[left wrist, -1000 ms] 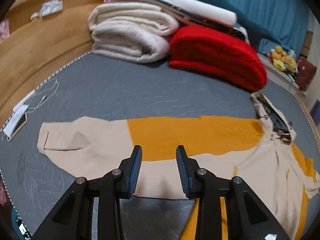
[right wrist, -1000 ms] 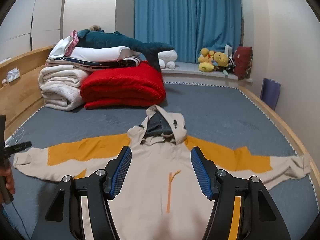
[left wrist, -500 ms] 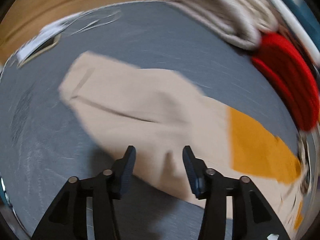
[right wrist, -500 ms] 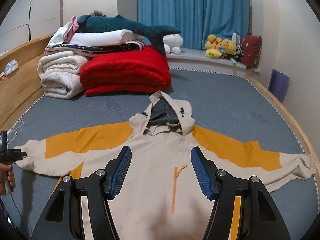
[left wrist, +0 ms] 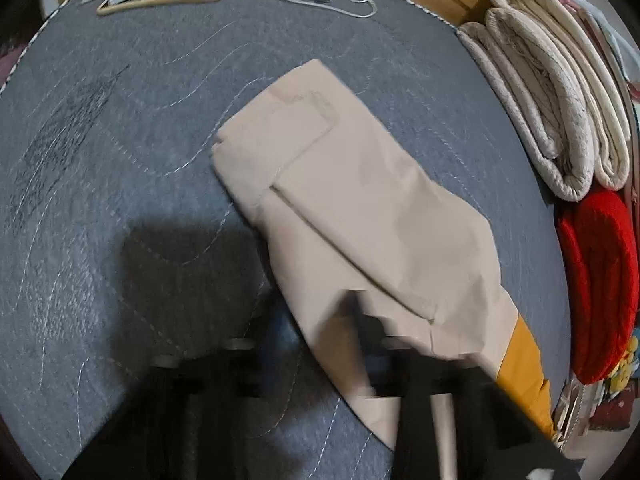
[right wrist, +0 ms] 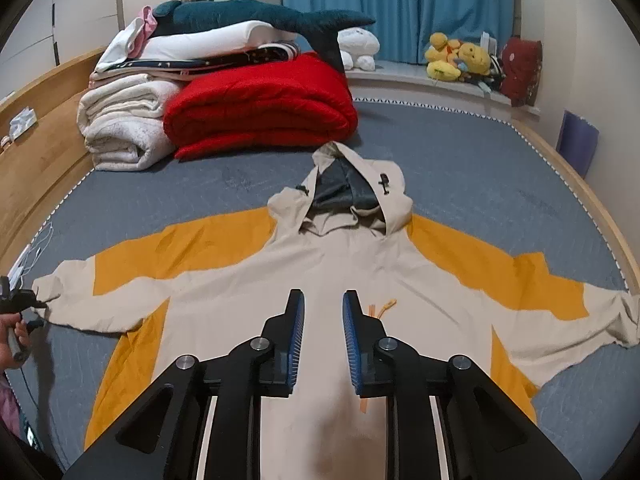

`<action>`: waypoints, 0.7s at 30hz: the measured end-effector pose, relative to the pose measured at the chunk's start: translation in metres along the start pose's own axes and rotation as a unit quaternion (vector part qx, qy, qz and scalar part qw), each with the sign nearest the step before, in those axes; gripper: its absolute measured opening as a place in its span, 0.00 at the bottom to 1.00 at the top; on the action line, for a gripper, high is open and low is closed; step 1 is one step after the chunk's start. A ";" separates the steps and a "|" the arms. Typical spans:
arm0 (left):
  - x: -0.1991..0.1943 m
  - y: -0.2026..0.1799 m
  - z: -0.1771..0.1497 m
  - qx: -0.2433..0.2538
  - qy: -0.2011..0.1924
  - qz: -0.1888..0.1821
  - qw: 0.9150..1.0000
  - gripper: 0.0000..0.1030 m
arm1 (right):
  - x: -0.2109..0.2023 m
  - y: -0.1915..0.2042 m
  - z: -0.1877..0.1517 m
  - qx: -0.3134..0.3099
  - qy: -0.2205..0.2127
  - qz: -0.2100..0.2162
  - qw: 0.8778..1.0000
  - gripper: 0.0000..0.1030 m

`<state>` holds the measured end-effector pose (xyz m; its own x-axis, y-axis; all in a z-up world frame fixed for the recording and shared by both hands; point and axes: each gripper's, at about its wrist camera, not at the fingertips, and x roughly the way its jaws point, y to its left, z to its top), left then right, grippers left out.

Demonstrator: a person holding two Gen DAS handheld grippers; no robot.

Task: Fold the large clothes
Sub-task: 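Fold the held sleeve across the jacket body with the left tool, release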

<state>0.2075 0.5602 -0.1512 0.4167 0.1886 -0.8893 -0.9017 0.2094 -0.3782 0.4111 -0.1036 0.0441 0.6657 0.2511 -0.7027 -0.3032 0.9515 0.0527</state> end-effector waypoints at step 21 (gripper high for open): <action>-0.188 -0.280 -0.255 0.391 -0.022 -0.253 0.885 0.00 | 0.003 -0.038 -0.016 0.081 0.093 -0.006 0.992 0.10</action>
<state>0.3521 0.2217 0.0562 0.7636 -0.0866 -0.6399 -0.2497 0.8743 -0.4163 0.4135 -0.1423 0.0284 0.5263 0.2159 -0.8224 -0.1714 0.9743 0.1461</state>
